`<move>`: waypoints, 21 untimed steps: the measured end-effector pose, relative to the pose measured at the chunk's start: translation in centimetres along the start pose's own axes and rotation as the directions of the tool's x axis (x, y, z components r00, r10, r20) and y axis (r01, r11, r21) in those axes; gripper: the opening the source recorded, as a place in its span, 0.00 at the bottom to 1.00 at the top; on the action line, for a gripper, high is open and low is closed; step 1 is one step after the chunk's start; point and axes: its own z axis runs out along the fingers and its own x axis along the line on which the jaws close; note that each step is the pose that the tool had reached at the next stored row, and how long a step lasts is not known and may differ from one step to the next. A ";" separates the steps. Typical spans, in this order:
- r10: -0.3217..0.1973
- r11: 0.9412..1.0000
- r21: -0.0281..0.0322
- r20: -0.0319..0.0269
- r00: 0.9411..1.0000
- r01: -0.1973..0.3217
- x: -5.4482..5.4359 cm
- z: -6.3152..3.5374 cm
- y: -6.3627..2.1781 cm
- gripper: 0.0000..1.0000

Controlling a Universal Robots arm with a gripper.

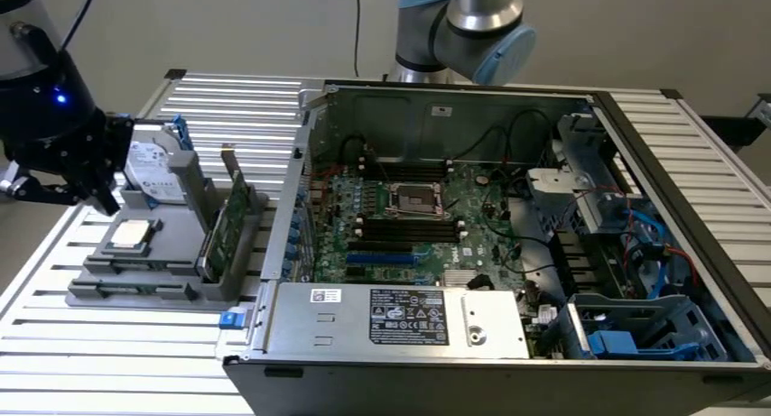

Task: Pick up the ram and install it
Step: 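Pick up the ram and move it above insertion slot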

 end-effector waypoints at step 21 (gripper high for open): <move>-0.342 0.940 0.005 0.000 0.940 0.342 0.1 1.81 -0.11 0.11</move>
